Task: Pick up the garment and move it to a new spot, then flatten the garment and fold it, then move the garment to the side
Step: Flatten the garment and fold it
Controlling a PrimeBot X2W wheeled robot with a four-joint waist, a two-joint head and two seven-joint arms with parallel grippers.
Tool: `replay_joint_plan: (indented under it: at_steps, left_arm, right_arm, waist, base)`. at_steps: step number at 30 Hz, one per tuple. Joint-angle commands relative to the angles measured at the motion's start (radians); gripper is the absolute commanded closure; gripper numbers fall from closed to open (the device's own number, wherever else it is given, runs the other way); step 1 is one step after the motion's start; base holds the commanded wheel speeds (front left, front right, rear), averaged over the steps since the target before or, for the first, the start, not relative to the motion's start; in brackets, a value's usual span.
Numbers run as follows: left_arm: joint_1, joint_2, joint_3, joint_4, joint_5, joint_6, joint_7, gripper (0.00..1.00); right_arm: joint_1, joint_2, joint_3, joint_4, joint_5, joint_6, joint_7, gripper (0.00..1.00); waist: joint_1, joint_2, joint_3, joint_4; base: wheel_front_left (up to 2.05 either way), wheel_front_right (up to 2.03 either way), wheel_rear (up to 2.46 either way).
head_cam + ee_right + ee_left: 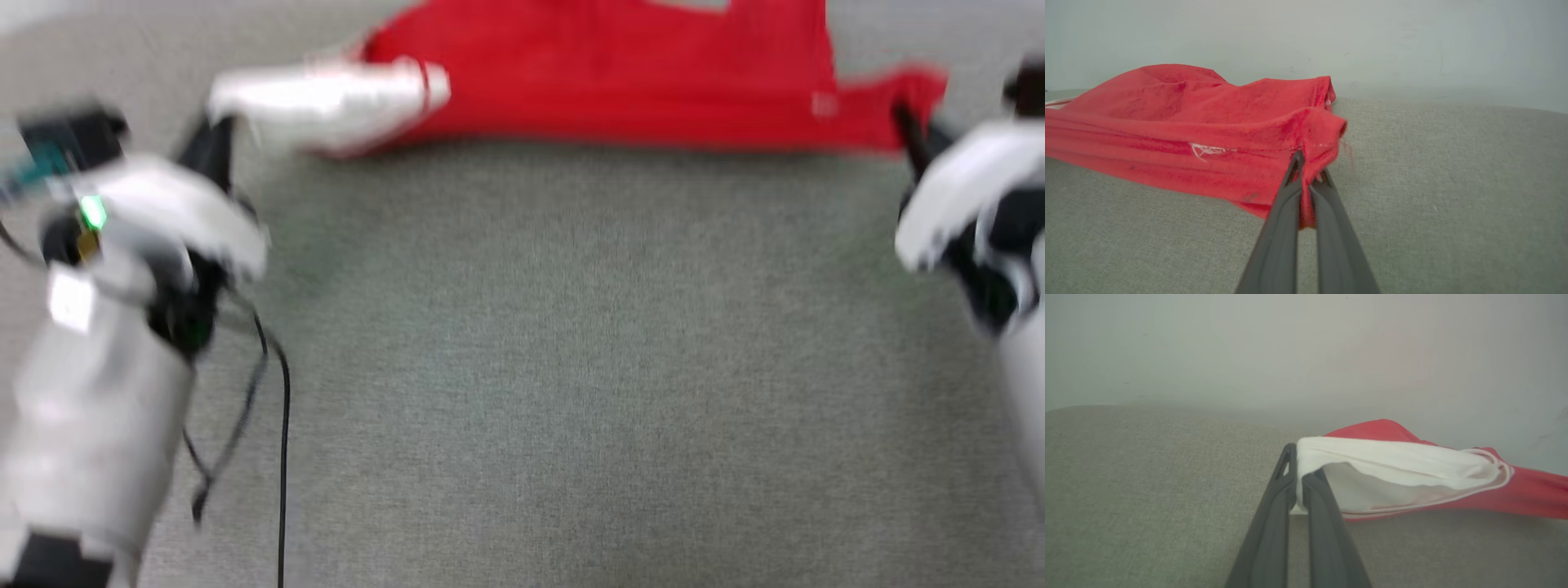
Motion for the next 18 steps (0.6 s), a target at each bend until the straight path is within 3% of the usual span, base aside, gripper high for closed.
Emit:
replay_joint_plan:
  at_steps: [1,11,18]
  left_arm:
    - [0.062,0.018,0.001,-0.009,-0.007,0.008,-0.009,1.0]
    - [0.503,0.047,0.025,-0.184,-0.08,0.091,0.007,1.0]
    - [0.829,0.095,0.049,-0.397,-0.13,0.221,0.049,1.0]
  right_arm:
    - [0.064,-0.03,-0.008,-0.014,0.018,-0.003,-0.001,1.0]
    - [0.512,-0.03,-0.051,-0.162,0.124,-0.004,0.046,1.0]
    - [0.806,-0.024,-0.1,-0.306,0.164,-0.005,0.118,1.0]
  waist:
    - [0.0001,0.0,-0.066,0.005]
    - [0.0001,0.0,-0.259,-0.001]
    - [0.0001,0.0,-0.374,-0.002]
  base:
    - [0.0,0.0,0.0]
    - [0.0,0.0,0.0]
    - [0.0,0.0,0.0]
